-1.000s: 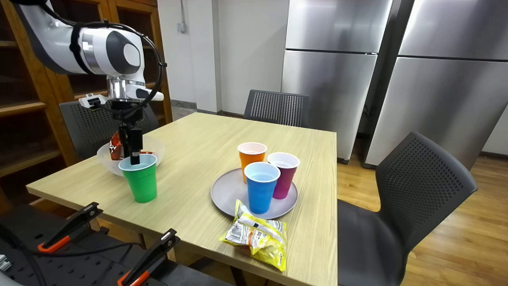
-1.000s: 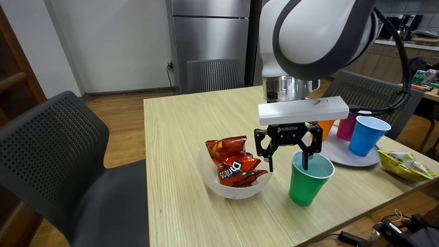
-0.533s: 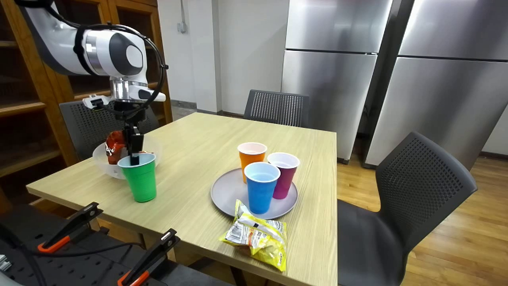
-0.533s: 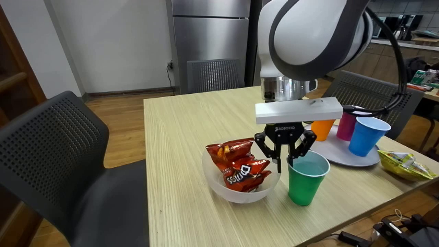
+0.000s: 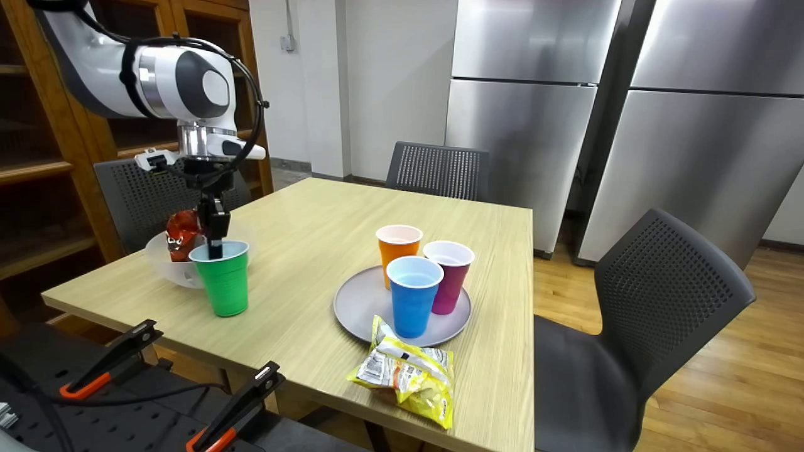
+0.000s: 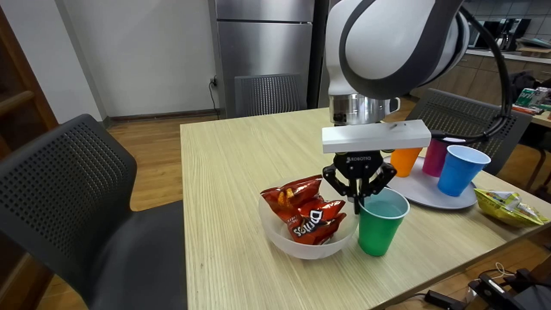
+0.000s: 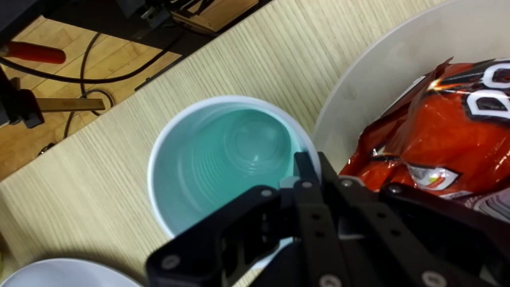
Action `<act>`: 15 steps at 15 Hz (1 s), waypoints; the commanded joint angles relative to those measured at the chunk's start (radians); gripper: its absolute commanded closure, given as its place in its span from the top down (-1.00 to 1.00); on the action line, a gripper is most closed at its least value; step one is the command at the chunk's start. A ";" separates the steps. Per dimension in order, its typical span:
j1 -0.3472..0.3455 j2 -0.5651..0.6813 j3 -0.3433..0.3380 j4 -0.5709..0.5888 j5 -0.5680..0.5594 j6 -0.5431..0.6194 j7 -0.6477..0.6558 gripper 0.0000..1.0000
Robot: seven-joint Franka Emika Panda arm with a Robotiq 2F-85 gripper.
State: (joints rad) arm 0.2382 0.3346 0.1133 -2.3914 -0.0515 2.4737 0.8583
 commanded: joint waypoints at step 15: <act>-0.005 -0.177 -0.014 -0.138 0.045 0.070 0.002 -0.98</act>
State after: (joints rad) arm 0.2375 0.2330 0.1068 -2.4667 -0.0232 2.5213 0.8582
